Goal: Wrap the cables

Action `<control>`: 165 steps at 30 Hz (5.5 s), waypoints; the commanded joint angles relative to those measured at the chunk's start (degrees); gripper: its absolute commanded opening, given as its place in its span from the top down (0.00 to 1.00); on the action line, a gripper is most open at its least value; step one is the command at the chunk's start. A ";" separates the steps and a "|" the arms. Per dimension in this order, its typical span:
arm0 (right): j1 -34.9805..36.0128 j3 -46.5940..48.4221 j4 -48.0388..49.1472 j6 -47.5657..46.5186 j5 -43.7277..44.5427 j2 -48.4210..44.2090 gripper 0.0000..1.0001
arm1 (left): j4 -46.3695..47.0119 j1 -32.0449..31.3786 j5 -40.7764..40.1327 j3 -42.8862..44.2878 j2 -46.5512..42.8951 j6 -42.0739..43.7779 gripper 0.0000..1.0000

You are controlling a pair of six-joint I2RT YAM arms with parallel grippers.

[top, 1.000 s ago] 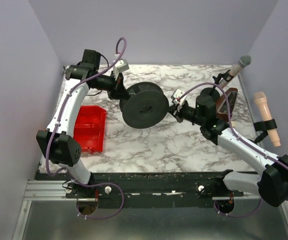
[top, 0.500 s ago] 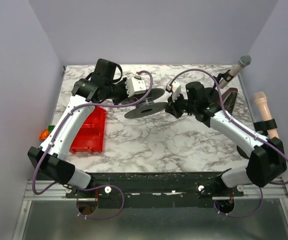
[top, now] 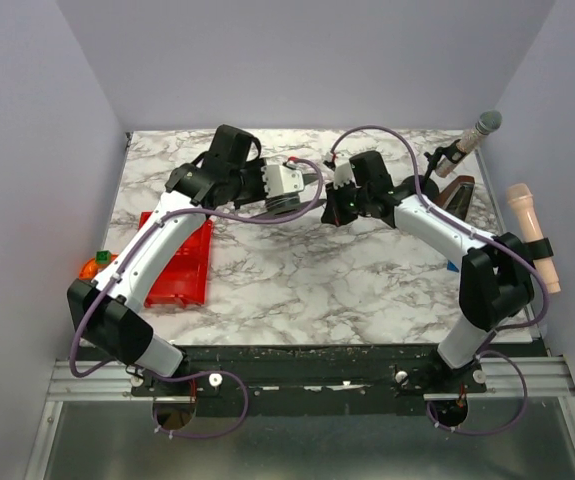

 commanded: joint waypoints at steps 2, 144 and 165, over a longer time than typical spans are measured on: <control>-0.63 1.83 4.58 4.61 -4.91 1.49 0.99 | 1.19 -2.67 3.88 -2.76 1.32 9.97 1.00; -13.37 -15.58 30.25 50.22 10.30 5.80 0.53 | 14.89 -17.52 -28.54 10.68 45.10 -16.48 0.08; -12.32 -13.29 24.62 29.14 10.66 -3.42 0.52 | 25.52 -12.96 -11.51 2.08 18.47 -29.11 0.01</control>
